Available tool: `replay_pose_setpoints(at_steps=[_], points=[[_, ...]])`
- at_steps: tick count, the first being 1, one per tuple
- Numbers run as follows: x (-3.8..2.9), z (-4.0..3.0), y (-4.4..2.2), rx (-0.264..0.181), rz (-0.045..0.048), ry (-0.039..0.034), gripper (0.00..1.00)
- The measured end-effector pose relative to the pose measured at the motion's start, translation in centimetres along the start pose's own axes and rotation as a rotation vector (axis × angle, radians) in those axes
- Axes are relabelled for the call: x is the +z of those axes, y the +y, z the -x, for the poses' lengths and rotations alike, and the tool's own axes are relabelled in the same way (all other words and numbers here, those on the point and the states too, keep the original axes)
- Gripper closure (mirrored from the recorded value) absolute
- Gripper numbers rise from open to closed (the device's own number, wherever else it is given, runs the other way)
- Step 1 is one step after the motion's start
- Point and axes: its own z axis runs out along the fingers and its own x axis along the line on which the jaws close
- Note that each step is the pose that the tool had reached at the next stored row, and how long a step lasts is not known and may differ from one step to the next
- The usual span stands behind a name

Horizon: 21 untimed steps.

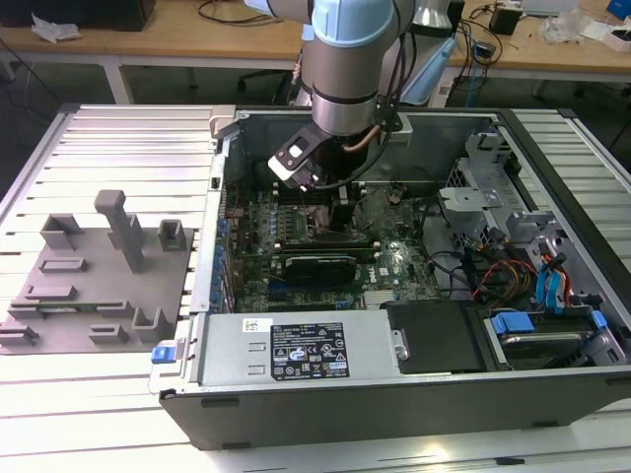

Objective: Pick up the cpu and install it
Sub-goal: 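Place the cpu into insertion slot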

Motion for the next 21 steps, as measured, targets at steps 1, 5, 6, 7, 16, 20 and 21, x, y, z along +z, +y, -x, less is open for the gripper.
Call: replay_pose_setpoints(at_steps=[1, 5, 6, 7, 16, 20, 21], points=[[0.11, 0.0, -0.01, 0.0, 0.0, 0.0, 0.45], [0.46, -0.02, -0.02, 0.0, 0.0, 0.0001, 0.45], [0.61, -0.02, -0.03, 0.0, 0.0, 0.0, 0.45], [0.75, -0.02, -0.04, 0.0, 0.0, 0.0001, 0.45], [1.23, -0.12, -0.15, 0.0, 0.0, 0.0, 0.45], [1.27, -0.13, -0.15, 0.0, 0.0001, 0.0, 0.45], [1.27, -0.15, -0.15, 0.0, 0.0001, 0.0, 0.45]])
